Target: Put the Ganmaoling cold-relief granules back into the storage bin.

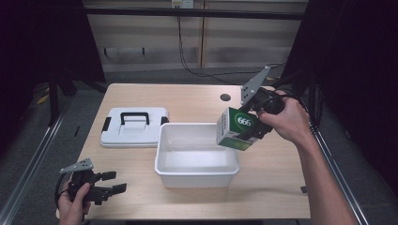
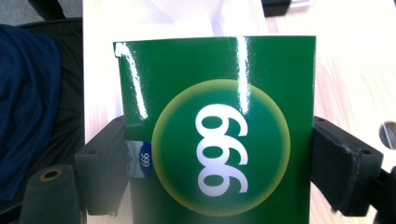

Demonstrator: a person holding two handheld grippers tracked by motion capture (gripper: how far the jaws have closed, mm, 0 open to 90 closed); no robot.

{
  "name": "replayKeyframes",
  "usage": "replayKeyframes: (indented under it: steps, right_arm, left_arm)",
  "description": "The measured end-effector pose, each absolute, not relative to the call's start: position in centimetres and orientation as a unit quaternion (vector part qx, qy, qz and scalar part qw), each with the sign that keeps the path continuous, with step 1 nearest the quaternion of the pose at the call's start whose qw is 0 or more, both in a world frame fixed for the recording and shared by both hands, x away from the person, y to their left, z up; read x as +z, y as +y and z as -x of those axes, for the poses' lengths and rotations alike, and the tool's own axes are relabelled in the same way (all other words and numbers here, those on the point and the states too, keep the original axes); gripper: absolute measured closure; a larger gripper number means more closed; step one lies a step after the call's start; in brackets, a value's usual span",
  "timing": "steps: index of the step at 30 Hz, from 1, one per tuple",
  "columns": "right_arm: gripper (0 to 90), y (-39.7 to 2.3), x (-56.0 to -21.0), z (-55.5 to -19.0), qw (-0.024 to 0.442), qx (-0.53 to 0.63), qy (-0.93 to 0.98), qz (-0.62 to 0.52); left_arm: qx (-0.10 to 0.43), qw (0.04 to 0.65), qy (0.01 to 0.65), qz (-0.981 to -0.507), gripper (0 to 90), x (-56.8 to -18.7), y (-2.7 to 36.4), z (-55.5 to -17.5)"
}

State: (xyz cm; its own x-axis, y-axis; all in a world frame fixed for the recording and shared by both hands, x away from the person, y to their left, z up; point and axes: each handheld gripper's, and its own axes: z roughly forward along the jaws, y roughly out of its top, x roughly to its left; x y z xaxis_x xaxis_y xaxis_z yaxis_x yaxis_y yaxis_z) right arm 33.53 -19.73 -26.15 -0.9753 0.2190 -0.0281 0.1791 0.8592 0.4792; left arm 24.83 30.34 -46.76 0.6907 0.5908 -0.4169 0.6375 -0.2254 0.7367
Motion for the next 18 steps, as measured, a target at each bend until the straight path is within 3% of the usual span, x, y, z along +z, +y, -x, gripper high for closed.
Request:
replayKeyframes:
  steps: [18]
  right_arm:
    - [16.0,-15.4,-29.0,-35.1,0.021,0.187,0.979,-0.079]
  left_arm:
    - [-0.028,0.483,0.393,-0.782,16.0,-46.8,30.3,-24.9]
